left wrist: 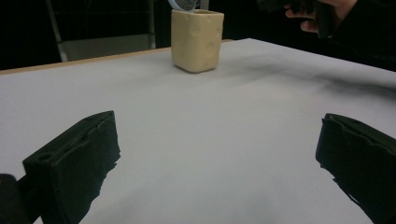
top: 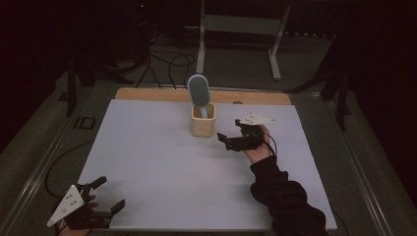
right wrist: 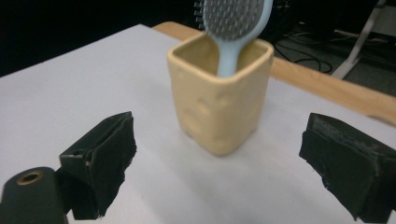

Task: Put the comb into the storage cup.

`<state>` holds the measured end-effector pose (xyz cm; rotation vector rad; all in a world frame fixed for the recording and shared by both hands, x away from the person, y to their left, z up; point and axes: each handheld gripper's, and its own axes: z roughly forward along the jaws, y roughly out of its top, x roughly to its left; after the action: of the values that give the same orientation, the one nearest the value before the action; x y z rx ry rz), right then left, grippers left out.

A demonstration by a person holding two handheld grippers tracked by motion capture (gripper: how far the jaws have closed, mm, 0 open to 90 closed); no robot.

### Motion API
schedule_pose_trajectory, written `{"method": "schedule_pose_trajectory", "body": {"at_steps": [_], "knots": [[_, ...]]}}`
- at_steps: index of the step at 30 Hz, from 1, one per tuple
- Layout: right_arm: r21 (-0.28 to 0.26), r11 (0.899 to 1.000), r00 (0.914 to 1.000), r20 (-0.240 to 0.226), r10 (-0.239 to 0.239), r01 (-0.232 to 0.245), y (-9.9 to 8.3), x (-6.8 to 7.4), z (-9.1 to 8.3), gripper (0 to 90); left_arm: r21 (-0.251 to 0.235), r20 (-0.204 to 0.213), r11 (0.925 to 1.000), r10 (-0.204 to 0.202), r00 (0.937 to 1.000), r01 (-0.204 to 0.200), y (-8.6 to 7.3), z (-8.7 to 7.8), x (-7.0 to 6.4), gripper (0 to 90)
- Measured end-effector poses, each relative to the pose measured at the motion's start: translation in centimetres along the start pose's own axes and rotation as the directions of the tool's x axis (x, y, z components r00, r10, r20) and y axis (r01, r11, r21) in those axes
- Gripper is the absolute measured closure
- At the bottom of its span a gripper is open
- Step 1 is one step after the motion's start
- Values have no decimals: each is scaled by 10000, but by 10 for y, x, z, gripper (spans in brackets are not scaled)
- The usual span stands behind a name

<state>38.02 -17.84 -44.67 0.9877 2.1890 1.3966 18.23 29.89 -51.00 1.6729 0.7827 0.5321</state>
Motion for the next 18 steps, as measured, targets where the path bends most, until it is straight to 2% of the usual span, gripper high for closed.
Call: {"method": "schedule_pose_trajectory", "body": {"at_steps": [11, 15, 18], "knots": [[188, 9996, 9994, -259, -224, 229, -34, 9, -11, 111, -15, -17, 10000, 21, 10000, -21, 0, 0, 0, 0], [4, 9994, 9989, -344, -333, 333, -44, 14, -20, 110, -38, -20, 10000, -7, 10000, 7, 0, -1, 0, 0], [-33, 9998, 9990, -410, -179, 177, -53, 16, -28, 111, -31, -2, 10000, 10, 10000, -10, 0, 0, 0, 0]]}}
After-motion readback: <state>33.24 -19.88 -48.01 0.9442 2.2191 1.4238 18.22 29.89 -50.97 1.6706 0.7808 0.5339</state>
